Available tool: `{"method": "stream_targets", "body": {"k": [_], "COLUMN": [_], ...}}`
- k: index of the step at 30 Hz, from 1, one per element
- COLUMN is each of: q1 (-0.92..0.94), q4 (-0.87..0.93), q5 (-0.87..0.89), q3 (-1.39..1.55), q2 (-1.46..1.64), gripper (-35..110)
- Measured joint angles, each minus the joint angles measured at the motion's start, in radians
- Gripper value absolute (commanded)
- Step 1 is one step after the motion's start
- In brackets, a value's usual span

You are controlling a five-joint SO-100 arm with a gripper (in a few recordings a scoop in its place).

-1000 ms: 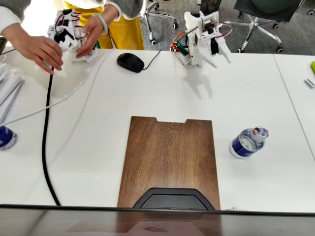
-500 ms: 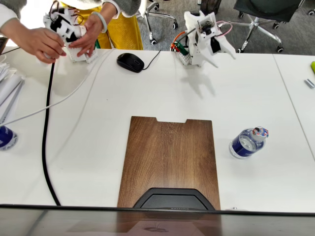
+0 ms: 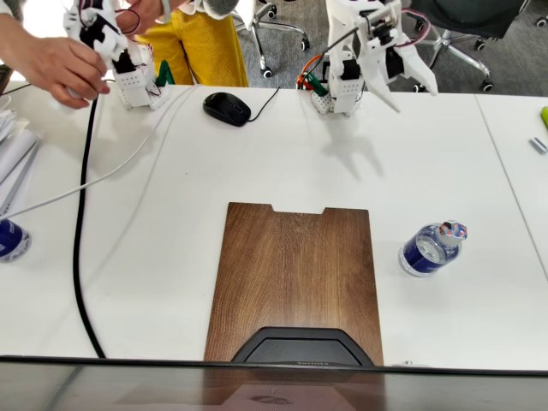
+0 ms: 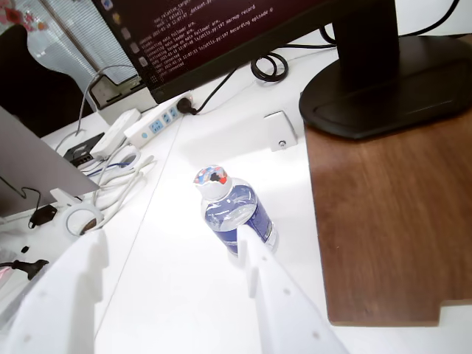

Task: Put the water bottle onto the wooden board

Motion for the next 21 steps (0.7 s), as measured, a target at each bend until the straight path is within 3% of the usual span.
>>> {"method": "stream_targets", "body": {"k": [21], "q1": [-0.067], "q4": [-0.311], "q5": [-0.416], "q3": [-0.098], "q2": [-0.368], "gripper": [24]}}
